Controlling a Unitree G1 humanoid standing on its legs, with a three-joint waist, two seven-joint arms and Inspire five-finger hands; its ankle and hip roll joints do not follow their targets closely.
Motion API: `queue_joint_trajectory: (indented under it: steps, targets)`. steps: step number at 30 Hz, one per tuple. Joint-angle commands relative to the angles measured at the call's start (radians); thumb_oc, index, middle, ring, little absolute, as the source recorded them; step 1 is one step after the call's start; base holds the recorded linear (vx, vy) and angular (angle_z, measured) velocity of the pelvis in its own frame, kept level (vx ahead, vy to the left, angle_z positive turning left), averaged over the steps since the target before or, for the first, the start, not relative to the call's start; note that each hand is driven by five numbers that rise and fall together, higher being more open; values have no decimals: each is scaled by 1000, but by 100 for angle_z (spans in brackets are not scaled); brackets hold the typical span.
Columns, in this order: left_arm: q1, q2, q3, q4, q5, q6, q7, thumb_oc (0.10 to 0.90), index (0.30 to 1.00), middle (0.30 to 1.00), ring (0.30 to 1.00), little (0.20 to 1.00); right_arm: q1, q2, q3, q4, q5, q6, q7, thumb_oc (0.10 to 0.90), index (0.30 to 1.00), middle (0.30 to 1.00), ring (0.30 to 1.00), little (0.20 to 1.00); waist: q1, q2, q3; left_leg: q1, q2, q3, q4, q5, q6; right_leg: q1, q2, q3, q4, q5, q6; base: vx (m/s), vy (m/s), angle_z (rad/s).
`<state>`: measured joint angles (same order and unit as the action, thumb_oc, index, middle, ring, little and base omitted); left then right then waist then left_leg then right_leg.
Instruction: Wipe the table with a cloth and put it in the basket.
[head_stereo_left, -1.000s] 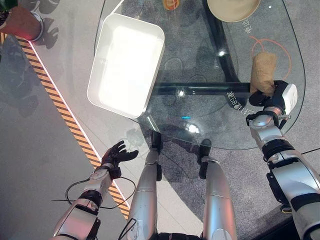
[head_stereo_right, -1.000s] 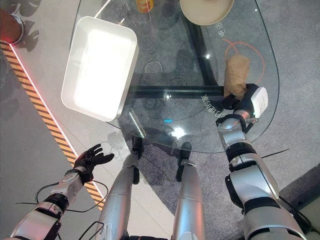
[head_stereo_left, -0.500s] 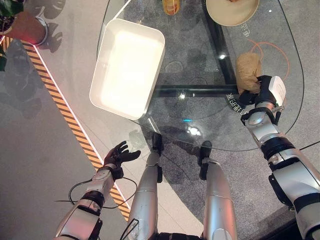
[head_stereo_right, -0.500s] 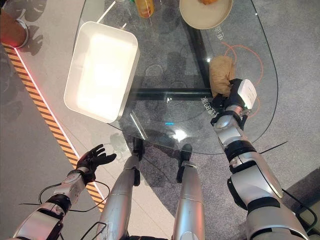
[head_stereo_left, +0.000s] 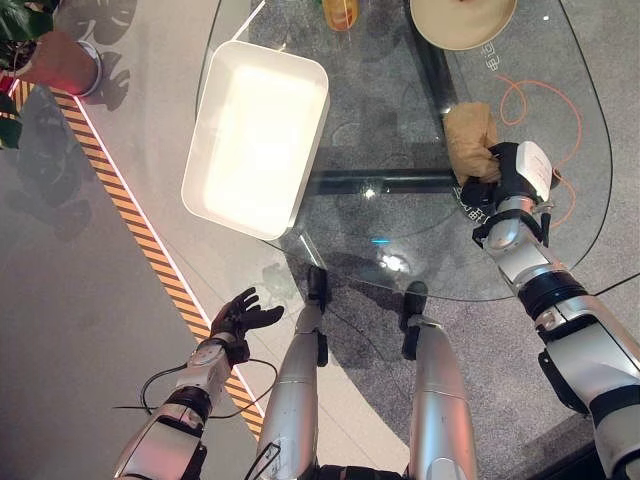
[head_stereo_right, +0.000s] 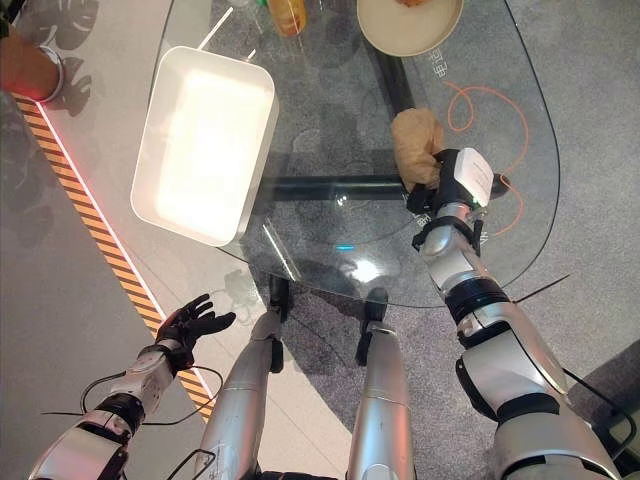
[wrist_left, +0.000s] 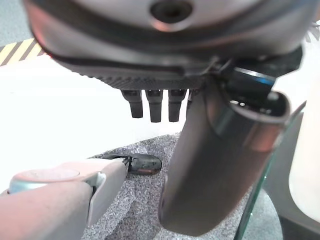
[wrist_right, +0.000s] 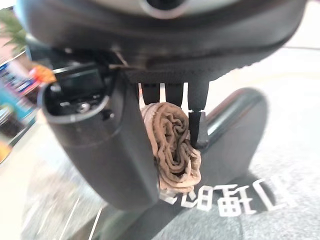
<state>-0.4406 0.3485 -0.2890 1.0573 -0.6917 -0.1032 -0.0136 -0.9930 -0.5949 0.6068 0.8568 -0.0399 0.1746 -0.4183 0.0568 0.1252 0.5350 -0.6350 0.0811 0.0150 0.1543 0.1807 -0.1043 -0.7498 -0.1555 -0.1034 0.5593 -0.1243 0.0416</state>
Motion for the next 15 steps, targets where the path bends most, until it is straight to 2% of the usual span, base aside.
queue_joint_trajectory:
  steps: [1,9,15]
  targets:
    - [23,2,-8,1,15,-28,26,800,900,900,900,900,-88,107,136,-114,-107,-111,145,100,300,300,300,200,40,5,-15,-17,-74,36,117,-137,41,53,-27,-99,-181,98,21,0,0,0]
    - [24,-3,-10,6,20,-29,18,800,900,900,900,900,-84,123,191,-137,-144,-141,247,100,300,300,300,200,46,10,-15,-13,-78,35,117,-134,39,56,-36,-102,-177,97,22,3,2,1]
    - [21,0,-10,7,21,-27,13,800,900,900,900,900,-69,126,213,-144,-161,-159,270,100,300,300,300,200,47,8,-15,-14,-77,35,114,-131,39,56,-38,-104,-179,99,23,0,0,0]
